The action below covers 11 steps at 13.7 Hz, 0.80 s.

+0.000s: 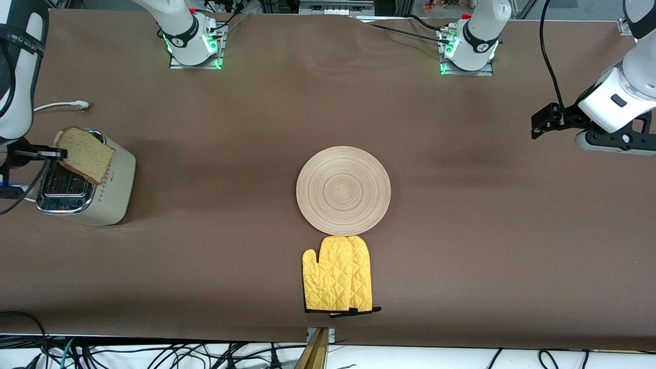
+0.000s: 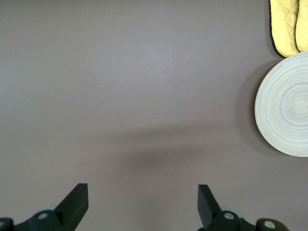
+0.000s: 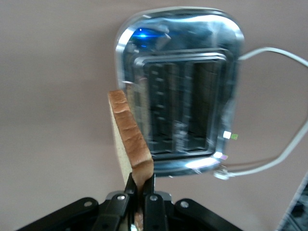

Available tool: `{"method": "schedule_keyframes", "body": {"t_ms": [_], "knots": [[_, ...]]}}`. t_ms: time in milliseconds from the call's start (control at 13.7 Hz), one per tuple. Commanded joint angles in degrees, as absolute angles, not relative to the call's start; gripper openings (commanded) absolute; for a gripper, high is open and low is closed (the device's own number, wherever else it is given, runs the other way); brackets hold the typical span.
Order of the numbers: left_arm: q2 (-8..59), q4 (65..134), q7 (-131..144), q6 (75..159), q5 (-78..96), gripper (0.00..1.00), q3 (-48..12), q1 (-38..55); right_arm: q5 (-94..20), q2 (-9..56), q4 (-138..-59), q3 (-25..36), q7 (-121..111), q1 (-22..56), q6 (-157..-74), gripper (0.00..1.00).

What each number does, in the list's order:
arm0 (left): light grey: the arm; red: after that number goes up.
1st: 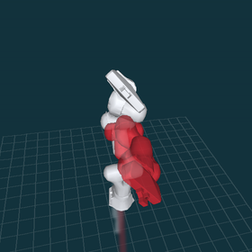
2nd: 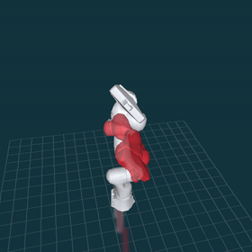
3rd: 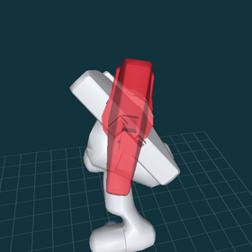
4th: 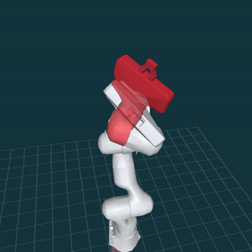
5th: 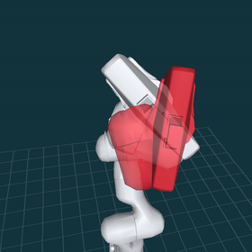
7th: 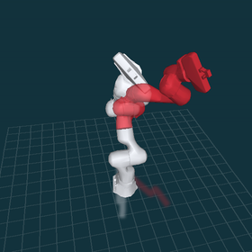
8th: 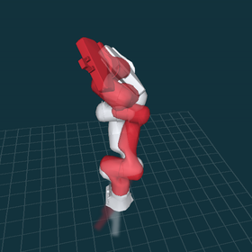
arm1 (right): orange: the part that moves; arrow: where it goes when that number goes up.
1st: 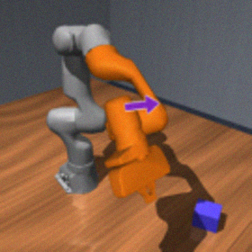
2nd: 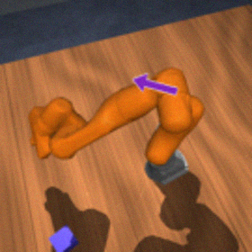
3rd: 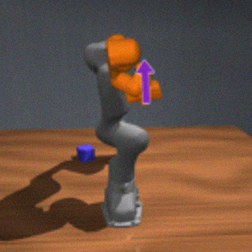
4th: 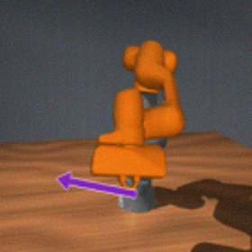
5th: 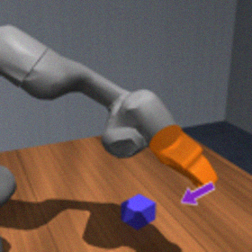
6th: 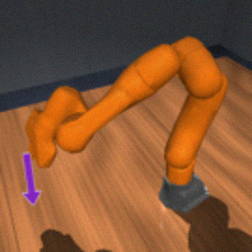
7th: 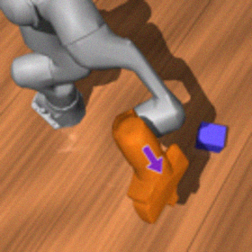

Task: Move plate and put bread in toaster
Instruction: 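Carry the bread slice with the right gripper above the toaster slot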

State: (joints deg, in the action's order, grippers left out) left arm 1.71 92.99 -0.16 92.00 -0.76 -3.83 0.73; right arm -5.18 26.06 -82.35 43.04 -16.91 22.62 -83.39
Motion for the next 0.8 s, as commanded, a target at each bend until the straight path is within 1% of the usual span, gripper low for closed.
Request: {"method": "schedule_keyframes", "body": {"t_ms": [0,293,585,732], "knots": [[1.32,92.64,-0.44,91.49,-1.67,1.00,-4.13,1.32,-1.85,25.84,-82.09,45.70,-21.60,23.38,-83.76,0.00],[1.41,92.46,-0.53,91.49,-1.67,1.00,-4.04,1.23,-1.32,26.37,-82.09,49.30,-29.96,23.03,-84.98,0.00],[1.41,92.37,-0.44,91.49,-1.76,1.00,-4.04,1.23,-1.14,26.81,-82.09,49.31,-31.63,21.80,-87.18,0.00],[1.32,92.46,-0.44,91.41,-1.76,1.00,-4.04,1.23,-1.23,28.03,-82.09,49.31,-33.57,21.01,-89.11,0.00]]}}
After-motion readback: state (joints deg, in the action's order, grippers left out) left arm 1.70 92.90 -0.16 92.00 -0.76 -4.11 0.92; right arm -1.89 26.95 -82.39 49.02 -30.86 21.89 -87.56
